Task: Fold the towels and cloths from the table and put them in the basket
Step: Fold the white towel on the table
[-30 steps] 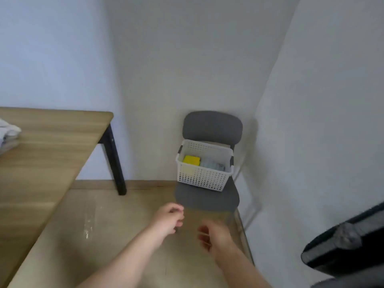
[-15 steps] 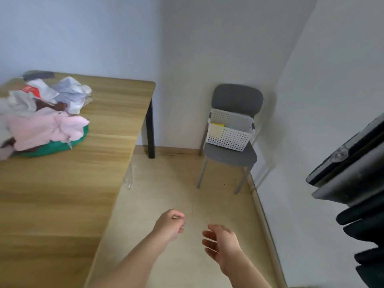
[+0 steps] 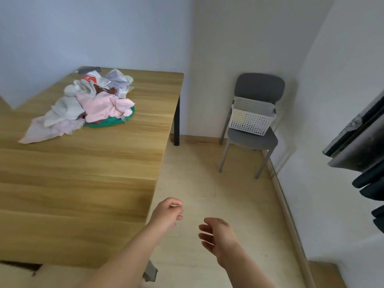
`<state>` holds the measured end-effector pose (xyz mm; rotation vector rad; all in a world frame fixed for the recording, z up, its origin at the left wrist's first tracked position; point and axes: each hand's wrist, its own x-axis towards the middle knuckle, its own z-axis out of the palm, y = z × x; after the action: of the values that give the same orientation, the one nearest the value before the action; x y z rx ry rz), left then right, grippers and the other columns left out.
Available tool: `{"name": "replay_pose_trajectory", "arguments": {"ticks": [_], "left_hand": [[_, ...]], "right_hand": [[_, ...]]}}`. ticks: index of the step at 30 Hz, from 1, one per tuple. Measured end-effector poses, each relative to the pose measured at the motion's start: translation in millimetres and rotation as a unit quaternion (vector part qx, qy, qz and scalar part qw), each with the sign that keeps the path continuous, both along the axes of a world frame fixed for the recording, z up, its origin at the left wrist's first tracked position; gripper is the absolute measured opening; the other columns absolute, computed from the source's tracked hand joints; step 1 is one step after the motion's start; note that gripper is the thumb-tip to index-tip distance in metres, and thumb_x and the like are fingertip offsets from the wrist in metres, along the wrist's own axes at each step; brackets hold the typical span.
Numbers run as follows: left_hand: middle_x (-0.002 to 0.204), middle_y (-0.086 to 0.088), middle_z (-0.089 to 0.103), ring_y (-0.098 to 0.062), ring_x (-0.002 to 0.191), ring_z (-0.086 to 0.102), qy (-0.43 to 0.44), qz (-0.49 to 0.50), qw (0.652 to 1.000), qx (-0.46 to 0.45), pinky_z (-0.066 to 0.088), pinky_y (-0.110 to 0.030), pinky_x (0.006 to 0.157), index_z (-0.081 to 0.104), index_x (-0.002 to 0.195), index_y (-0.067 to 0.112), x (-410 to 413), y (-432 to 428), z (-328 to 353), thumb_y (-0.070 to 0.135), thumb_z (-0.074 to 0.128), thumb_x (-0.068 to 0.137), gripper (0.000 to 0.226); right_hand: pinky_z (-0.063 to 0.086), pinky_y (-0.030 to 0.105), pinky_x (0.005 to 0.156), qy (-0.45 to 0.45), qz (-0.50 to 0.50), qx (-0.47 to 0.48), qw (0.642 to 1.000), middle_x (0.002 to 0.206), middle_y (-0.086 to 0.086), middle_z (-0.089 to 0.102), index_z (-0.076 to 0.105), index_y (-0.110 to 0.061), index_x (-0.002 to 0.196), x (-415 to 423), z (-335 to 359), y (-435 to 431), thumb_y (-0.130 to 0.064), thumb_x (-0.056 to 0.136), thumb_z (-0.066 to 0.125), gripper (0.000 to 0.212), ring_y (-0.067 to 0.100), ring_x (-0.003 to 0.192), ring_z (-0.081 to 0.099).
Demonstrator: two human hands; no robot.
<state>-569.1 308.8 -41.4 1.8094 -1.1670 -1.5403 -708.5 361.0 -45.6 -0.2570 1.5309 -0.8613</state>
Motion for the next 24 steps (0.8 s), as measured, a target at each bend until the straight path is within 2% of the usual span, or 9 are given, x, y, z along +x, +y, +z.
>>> {"name": "replay_pose_trajectory", "arguments": {"ticks": [4,6,8,13,17,21,24], "left_hand": [[0.088,-0.001,0.063,-0.012,0.073,0.061,0.007,0.015,1.0,-0.016,0.042,-0.023,0.061,0.059,0.093,0.019,39,-11,-1,0.007,0.05,0.091,0.015],[0.091,0.001,0.064,-0.011,0.076,0.062,-0.01,-0.004,0.999,-0.031,0.045,-0.025,0.065,0.059,0.089,0.024,67,-30,-6,0.01,0.049,0.093,0.018],[0.095,0.002,0.065,-0.01,0.078,0.063,-0.03,-0.018,0.998,-0.043,0.047,-0.025,0.067,0.058,0.086,0.029,101,-54,-14,0.011,0.05,0.093,0.021],[0.095,-0.003,0.067,-0.009,0.069,0.063,-0.059,-0.024,0.996,-0.066,0.046,-0.026,0.065,0.058,0.082,0.03,198,-137,-32,0.011,0.051,0.092,0.022],[0.096,0.003,0.064,-0.016,0.084,0.065,-0.135,-0.083,0.984,-0.081,0.049,-0.029,0.072,0.06,0.097,0.026,271,-206,-34,0.014,0.049,0.094,0.017],[0.105,0.006,0.063,-0.012,0.095,0.058,-0.253,-0.101,0.949,-0.158,0.044,-0.022,0.078,0.065,0.105,0.02,339,-282,-32,0.011,0.051,0.092,0.021],[0.11,-0.005,0.064,-0.026,0.105,0.057,-0.355,-0.078,0.896,-0.256,0.048,-0.036,0.084,0.067,0.103,0.015,383,-335,-37,0.005,0.056,0.085,0.023]], "right_hand": [[0.044,0.027,0.061,0.007,0.019,-0.025,0.999,0.083,0.005,0.062,0.056,-0.014,0.09,35,4,-16,-0.014,0.093,0.05,0.007,0.019,0.066,0.057],[0.043,0.026,0.06,0.027,0.023,-0.036,0.999,0.082,0.004,0.061,0.056,-0.014,0.091,55,2,-37,-0.013,0.093,0.049,0.007,0.018,0.065,0.057],[0.044,0.026,0.059,0.045,0.025,-0.04,0.998,0.081,0.004,0.061,0.056,-0.014,0.091,81,-2,-63,-0.013,0.093,0.049,0.007,0.018,0.064,0.057],[0.041,0.025,0.057,0.069,0.025,-0.041,0.996,0.077,0.005,0.057,0.056,-0.012,0.088,173,-16,-149,-0.013,0.093,0.048,0.009,0.018,0.06,0.052],[0.037,0.024,0.052,0.086,0.026,-0.026,0.996,0.076,0.006,0.055,0.056,-0.013,0.082,247,-21,-213,-0.013,0.093,0.048,0.014,0.018,0.062,0.05],[0.035,0.023,0.049,0.119,0.035,-0.004,0.992,0.07,0.004,0.054,0.057,-0.011,0.079,305,-26,-271,-0.008,0.091,0.048,0.015,0.016,0.058,0.046],[0.036,0.025,0.054,0.171,0.032,0.012,0.985,0.069,0.003,0.054,0.06,-0.011,0.084,327,-36,-306,-0.012,0.089,0.052,0.01,0.016,0.059,0.045]]}}
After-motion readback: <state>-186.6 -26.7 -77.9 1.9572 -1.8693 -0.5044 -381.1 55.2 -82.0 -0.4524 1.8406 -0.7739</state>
